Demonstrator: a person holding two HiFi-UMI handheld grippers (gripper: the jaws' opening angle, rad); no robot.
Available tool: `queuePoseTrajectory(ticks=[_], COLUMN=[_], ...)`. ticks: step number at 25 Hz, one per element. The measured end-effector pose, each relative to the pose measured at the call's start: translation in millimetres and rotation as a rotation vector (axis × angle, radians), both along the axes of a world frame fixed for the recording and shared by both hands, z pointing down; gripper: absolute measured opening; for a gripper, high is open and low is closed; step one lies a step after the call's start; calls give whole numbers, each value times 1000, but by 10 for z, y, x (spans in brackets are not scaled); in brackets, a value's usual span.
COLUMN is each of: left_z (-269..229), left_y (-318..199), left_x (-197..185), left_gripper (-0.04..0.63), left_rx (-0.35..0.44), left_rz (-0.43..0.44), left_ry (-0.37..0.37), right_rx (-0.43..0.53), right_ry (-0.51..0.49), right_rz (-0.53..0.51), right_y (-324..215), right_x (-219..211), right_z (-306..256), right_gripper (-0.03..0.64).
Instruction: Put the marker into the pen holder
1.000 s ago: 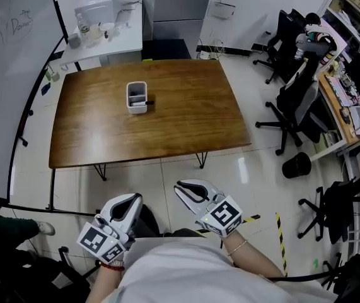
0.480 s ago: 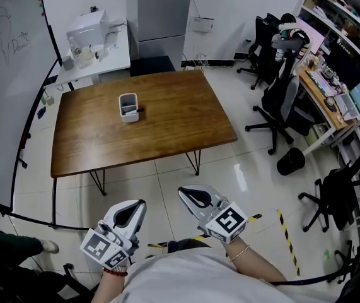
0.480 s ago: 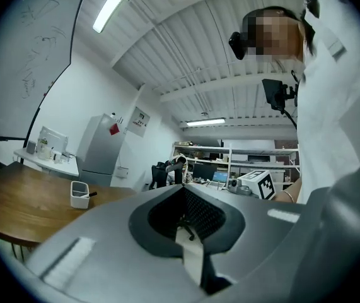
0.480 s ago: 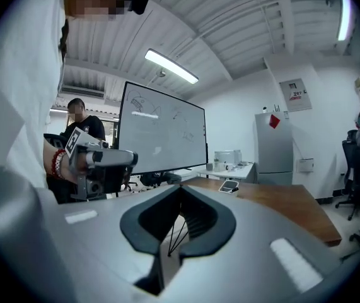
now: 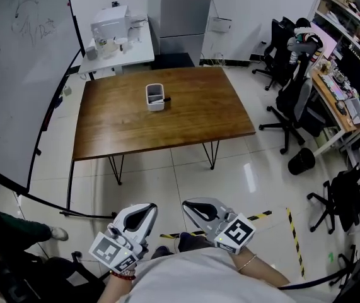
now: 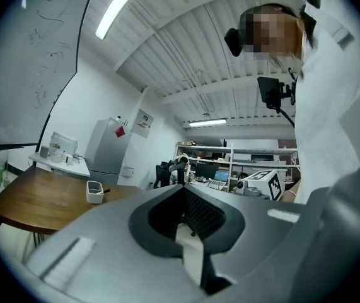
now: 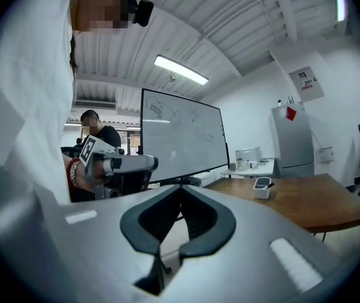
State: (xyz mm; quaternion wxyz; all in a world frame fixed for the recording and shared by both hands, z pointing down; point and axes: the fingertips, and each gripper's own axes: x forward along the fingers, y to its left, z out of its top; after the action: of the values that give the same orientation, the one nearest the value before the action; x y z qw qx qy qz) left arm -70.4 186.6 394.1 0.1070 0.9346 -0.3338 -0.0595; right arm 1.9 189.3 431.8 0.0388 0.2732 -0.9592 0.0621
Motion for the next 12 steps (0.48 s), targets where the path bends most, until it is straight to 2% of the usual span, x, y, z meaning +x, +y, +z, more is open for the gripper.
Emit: queuePoseTrajectory(ticks=[8, 12], left_z=[-47, -25], left_y=[62, -29], left_x=[-305, -347], left_gripper=[0, 0], left_rx=[10, -1], left_rz=[-53, -41], left_ry=[-14, -13], right_rx=[78, 119], right_ry=[18, 34], right_rz=[83, 145], right_y=[-30, -130], right_x=[17, 35], right_z=[-184, -247], right_gripper=[0, 0])
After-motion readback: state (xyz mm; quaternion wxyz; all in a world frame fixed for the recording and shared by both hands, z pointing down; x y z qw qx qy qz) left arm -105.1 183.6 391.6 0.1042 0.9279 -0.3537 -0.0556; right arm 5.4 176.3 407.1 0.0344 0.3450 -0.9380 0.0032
